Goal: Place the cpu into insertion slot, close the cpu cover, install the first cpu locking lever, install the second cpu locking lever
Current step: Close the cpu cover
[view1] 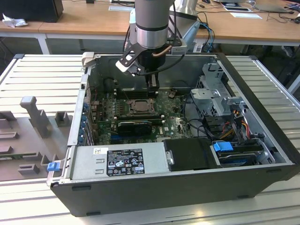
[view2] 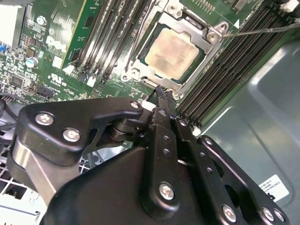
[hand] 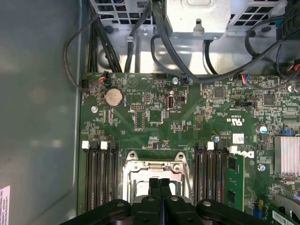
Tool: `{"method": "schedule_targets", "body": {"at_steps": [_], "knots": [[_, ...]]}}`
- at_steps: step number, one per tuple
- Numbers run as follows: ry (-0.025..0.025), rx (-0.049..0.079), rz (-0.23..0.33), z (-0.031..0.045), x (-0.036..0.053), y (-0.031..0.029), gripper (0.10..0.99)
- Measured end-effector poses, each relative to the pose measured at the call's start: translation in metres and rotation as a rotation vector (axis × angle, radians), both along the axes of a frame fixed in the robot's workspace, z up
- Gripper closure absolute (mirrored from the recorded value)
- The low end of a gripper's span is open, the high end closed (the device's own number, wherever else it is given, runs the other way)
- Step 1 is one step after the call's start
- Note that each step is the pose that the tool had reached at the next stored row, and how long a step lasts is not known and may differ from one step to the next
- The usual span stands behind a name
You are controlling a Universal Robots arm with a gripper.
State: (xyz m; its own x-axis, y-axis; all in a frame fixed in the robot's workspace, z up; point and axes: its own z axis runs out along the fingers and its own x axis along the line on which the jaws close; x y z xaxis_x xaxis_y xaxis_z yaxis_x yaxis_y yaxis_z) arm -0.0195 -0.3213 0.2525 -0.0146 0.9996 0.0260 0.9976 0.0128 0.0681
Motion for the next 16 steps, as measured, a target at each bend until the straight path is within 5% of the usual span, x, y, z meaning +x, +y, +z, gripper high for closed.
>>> {"method": "schedule_targets", "body": {"at_steps": [7, 16], "knots": [[0.0006, 0.000, 0.000, -0.0112, -0.0089, 0.0000, 0.980], [0.0009, 0.000, 0.000, -0.0126, -0.0217, 0.0000, 0.980]]}}
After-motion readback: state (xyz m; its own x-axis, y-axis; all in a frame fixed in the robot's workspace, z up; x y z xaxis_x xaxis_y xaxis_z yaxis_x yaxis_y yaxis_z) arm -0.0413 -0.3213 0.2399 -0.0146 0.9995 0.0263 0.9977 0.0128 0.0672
